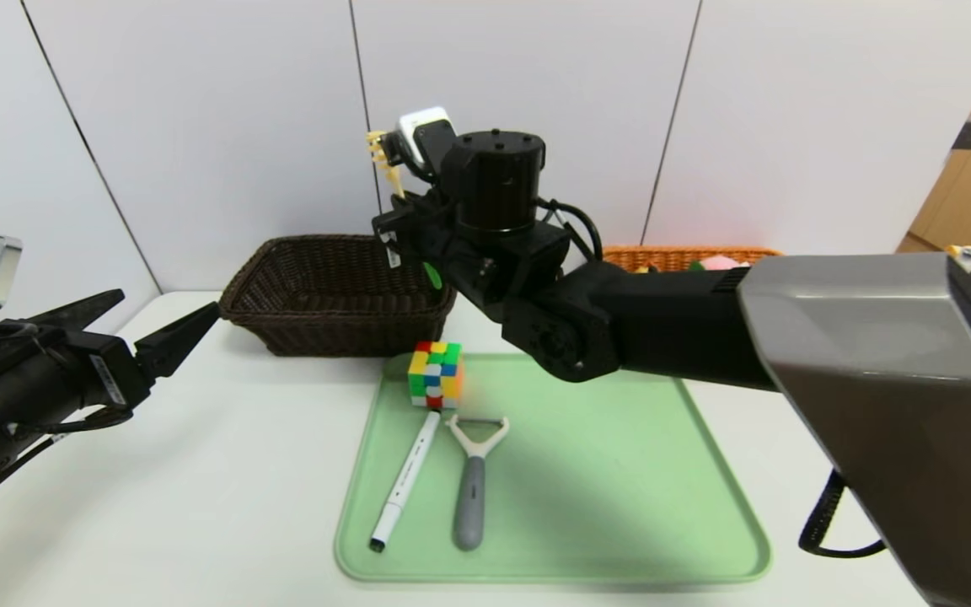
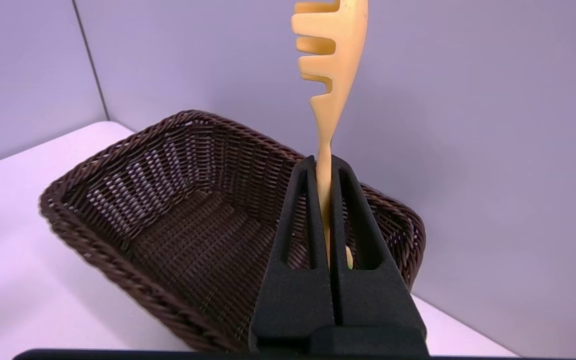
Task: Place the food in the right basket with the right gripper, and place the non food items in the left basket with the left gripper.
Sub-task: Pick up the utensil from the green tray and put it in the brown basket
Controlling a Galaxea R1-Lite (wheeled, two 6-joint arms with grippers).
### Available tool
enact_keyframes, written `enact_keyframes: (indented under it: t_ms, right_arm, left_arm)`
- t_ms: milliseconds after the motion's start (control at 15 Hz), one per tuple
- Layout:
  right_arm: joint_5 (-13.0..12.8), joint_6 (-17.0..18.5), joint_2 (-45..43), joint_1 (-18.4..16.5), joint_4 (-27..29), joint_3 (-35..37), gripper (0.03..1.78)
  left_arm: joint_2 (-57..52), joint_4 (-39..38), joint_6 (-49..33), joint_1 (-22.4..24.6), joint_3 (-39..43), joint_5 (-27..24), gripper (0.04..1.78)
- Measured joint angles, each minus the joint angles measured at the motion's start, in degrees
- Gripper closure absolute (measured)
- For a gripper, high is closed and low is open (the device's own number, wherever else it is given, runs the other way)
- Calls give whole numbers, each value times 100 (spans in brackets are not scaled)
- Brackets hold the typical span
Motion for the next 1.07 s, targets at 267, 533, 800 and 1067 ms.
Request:
enact_keyframes:
  t_ms: [267, 533, 800, 1067]
  right_arm:
    - [11, -323, 501, -17, -612, -13, 174]
    - [9, -330, 662, -6, -581, -16, 151]
    - [-2, -336, 714, -84, -607, -16, 94]
    - [9, -358, 703, -257, -618, -35, 61]
  left_arm:
    - [23, 0, 0, 0, 2, -9, 13]
    - [119, -9, 9, 0, -63, -11, 13]
    - [194, -13, 1, -27, -100, -9, 13]
    - [232, -20, 1, -38, -95, -6, 13]
